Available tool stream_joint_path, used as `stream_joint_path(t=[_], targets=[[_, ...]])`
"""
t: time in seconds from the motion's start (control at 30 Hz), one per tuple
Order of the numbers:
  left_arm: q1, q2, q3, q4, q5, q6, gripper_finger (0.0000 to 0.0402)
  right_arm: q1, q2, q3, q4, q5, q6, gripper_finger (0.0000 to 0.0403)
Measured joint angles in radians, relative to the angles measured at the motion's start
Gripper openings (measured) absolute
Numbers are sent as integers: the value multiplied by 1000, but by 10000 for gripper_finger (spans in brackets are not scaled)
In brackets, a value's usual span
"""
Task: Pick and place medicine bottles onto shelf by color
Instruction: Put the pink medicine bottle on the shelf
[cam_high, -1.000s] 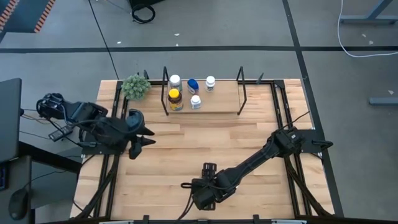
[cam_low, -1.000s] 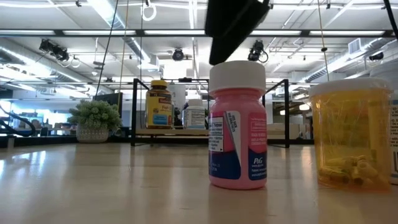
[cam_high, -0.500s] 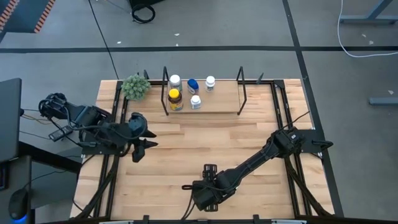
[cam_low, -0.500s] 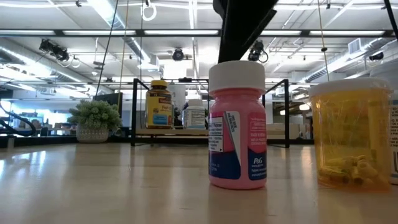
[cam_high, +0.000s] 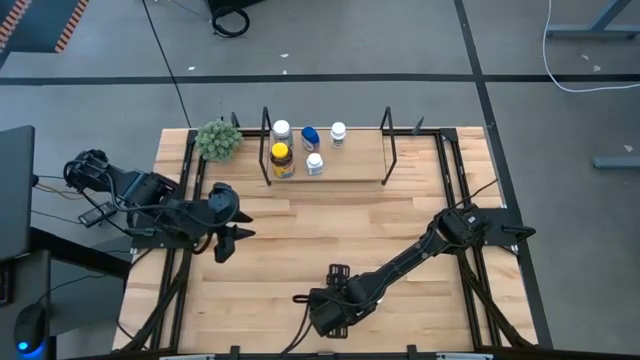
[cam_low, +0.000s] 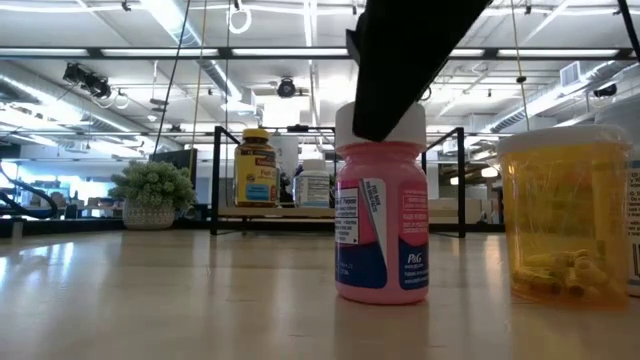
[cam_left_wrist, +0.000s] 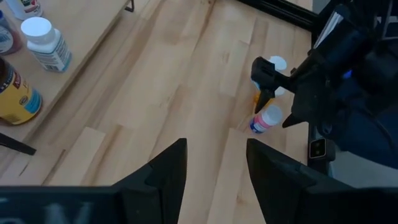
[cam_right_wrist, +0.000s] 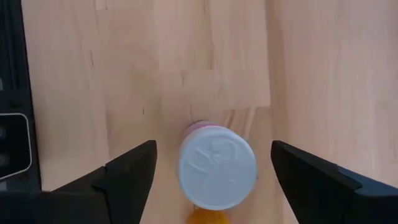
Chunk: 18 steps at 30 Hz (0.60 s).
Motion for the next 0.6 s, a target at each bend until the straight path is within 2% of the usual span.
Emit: stream_joint_path(t=[0.2, 0.6], targets=[[2, 0, 0, 0, 0, 0, 172, 2, 0, 0, 1, 0, 0, 300], [2, 0, 0, 0, -3, 1, 172, 0, 0, 0, -2, 0, -3, 194]])
